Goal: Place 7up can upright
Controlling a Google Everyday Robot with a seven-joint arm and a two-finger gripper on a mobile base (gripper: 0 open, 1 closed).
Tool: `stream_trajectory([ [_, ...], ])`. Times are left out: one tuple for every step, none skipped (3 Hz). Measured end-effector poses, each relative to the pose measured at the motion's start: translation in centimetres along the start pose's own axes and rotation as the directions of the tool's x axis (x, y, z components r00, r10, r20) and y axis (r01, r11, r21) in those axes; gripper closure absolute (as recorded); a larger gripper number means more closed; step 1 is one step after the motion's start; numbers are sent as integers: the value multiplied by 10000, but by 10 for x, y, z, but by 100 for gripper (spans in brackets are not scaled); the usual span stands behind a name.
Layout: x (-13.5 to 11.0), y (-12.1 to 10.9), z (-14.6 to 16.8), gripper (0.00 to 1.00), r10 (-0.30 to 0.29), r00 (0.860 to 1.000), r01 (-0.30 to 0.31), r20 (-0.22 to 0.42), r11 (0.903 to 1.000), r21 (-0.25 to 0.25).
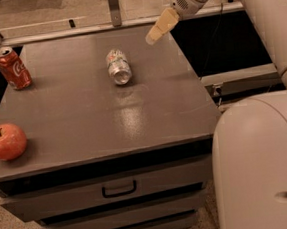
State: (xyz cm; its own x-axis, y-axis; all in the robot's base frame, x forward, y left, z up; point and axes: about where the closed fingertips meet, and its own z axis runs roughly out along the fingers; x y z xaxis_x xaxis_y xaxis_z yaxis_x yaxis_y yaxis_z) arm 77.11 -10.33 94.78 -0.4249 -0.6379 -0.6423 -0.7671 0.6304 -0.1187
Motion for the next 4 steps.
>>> stream_trajectory([
  [-12, 18, 17, 0, 405, 9991, -403, 81, 9990, -194],
  [-45, 53, 35, 0, 842, 9964, -840, -48, 9961, 282],
  [-55, 91, 54, 0, 1045, 9916, -975, -763, 9912, 899],
  [-56, 114, 71, 0, 1328, 9787, -1139, -1564, 9857, 1241],
])
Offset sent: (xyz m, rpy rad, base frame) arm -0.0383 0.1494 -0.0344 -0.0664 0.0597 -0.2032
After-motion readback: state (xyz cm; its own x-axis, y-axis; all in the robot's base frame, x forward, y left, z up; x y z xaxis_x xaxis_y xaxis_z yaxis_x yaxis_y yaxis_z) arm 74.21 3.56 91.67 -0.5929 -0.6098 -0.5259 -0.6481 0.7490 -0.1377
